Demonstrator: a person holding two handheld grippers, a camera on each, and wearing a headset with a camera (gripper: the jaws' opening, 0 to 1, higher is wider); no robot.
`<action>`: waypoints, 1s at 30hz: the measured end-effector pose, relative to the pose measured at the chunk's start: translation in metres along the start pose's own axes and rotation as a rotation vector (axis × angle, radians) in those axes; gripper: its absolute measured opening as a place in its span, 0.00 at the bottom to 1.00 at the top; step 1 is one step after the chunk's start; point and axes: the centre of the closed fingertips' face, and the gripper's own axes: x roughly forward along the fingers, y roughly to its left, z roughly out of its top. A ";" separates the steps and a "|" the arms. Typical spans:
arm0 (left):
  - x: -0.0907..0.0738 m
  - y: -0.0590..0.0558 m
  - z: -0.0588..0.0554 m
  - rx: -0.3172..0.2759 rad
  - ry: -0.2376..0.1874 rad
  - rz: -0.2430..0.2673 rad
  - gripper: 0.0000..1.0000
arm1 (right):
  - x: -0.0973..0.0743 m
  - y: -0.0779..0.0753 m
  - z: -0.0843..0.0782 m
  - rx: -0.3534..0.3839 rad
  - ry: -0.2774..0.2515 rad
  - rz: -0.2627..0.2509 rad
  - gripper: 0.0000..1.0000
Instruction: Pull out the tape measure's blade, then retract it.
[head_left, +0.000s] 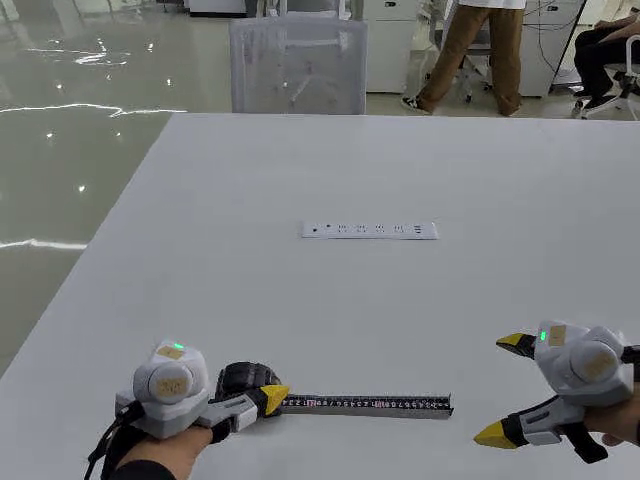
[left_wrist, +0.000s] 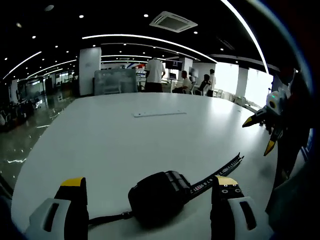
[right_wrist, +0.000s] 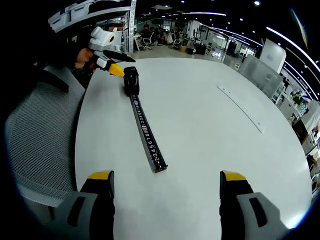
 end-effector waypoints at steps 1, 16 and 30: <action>-0.001 0.001 -0.001 0.003 -0.008 0.009 1.00 | 0.002 0.000 0.001 -0.008 0.007 0.005 0.83; 0.009 -0.009 -0.022 -0.034 -0.019 0.068 1.00 | 0.045 0.005 -0.010 -0.121 0.128 0.134 0.54; 0.016 -0.030 -0.036 0.003 0.016 0.004 1.00 | 0.065 0.016 -0.019 -0.191 0.195 0.209 0.31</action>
